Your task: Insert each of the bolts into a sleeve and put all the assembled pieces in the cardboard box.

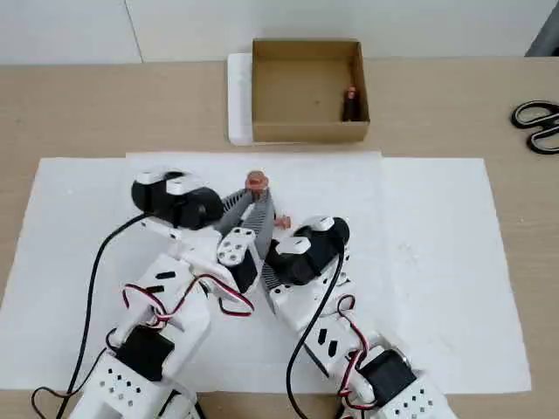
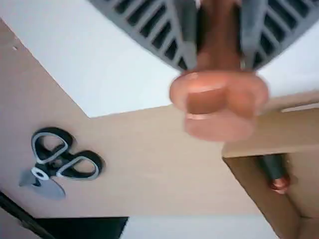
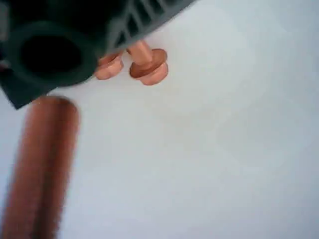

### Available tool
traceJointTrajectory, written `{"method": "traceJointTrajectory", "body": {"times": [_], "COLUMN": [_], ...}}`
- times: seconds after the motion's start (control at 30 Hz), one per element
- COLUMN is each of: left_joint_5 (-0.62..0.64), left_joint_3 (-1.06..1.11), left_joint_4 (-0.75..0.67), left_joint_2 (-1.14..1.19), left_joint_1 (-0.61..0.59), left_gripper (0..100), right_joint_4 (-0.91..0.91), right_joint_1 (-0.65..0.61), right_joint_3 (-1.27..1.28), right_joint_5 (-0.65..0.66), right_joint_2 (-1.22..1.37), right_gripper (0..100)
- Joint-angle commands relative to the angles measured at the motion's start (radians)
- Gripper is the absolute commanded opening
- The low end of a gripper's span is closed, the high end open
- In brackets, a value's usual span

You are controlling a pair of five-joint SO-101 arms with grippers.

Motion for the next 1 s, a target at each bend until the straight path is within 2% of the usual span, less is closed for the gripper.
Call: {"method": "traceJointTrajectory", "body": {"times": [0.0,0.97], "left_joint_5": [0.003,-0.002], "left_joint_3": [-0.008,0.058], "left_joint_4": [0.0,0.038], "left_joint_2": [-0.021,-0.021], "left_joint_1": [0.017,0.023], "left_gripper": [1,1], "right_joint_4": [-0.005,-0.005], "right_joint_1": [-0.007,-0.001], "right_joint_3": [-0.011,-0.015], "right_joint_5": [-0.011,-0.011], "right_joint_2": [-0.004,-0.004], "right_gripper": [0.4,0.4]}}
